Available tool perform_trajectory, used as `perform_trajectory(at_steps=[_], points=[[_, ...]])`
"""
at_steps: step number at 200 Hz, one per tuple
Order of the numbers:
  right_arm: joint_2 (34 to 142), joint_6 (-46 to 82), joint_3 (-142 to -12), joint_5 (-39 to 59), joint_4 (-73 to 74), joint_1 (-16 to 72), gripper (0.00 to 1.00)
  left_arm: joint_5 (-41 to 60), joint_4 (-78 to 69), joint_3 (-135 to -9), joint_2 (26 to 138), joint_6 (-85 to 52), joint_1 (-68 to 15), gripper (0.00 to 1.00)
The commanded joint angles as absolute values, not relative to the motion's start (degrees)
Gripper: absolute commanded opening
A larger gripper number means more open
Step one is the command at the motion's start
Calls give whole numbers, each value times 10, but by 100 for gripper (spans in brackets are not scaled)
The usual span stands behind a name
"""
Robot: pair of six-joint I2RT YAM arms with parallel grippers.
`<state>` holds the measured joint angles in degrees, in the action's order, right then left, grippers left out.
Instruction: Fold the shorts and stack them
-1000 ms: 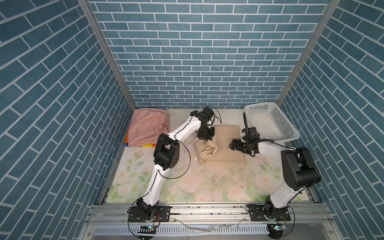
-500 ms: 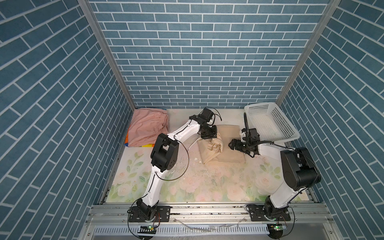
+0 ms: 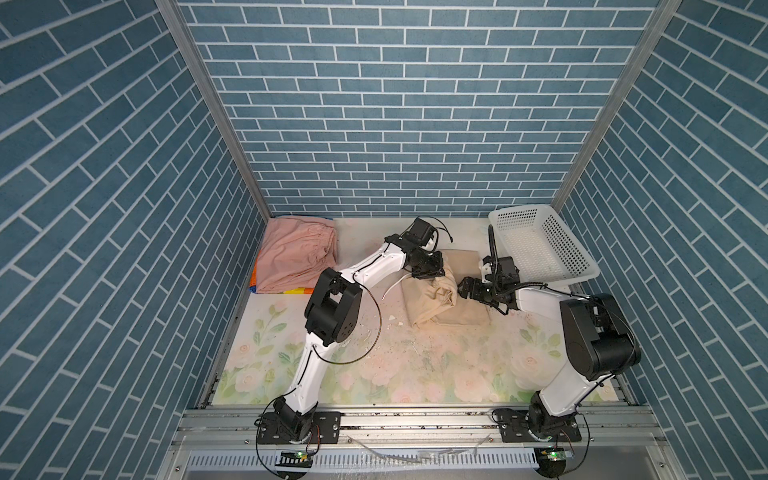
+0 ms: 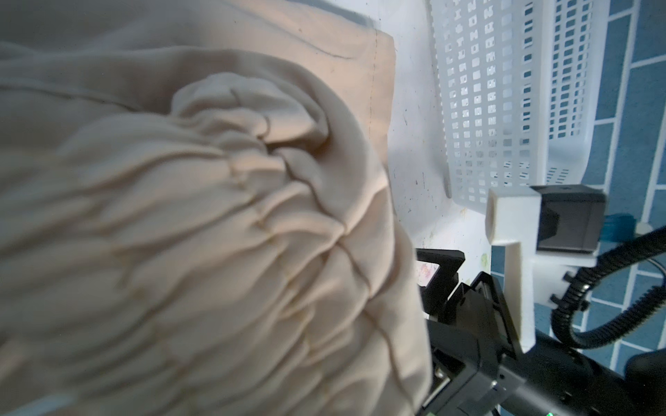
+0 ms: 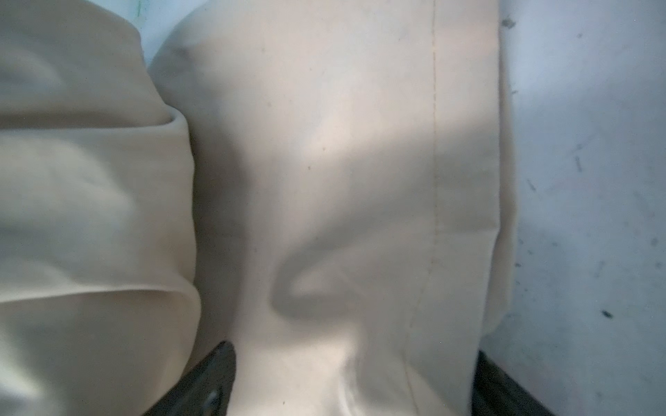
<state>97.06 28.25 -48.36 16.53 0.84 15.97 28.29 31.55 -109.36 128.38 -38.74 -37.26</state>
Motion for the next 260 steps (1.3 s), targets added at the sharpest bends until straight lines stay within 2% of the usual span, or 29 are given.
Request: perform_trajectory(at_steps=[1, 15, 31, 35, 38, 42, 84, 109, 136, 172, 207, 260], points=[[981, 319, -454, 187, -74, 162, 93, 296, 277, -1081, 1298, -396, -375, 26], [967, 319, -457, 187, -83, 162, 94, 300, 267, -1082, 1297, -399, -375, 45], [940, 317, -460, 184, -99, 162, 94, 308, 258, -1083, 1287, -397, -375, 62], [932, 315, -462, 181, -105, 162, 94, 308, 256, -1084, 1282, -394, -375, 74], [926, 314, -463, 179, -109, 162, 94, 308, 256, -1086, 1278, -391, -374, 94], [916, 313, -465, 175, -118, 161, 94, 308, 256, -1087, 1271, -388, -374, 99], [815, 283, -510, 102, -212, 161, 95, 300, 252, -1075, 1149, -358, -345, 100], [795, 259, -552, 58, -252, 176, 96, 330, 147, -947, 1063, -422, -304, 100], [844, 237, -618, -7, -278, 232, 97, 363, -35, -774, 1015, -522, -269, 100], [961, 228, -722, -80, -317, 300, 96, 372, -152, -669, 1006, -592, -259, 99], [1041, 217, -758, -131, -341, 301, 97, 371, -215, -626, 1016, -628, -274, 100], [1000, 219, -656, -112, -309, 255, 97, 367, -266, -627, 1069, -675, -309, 100]])
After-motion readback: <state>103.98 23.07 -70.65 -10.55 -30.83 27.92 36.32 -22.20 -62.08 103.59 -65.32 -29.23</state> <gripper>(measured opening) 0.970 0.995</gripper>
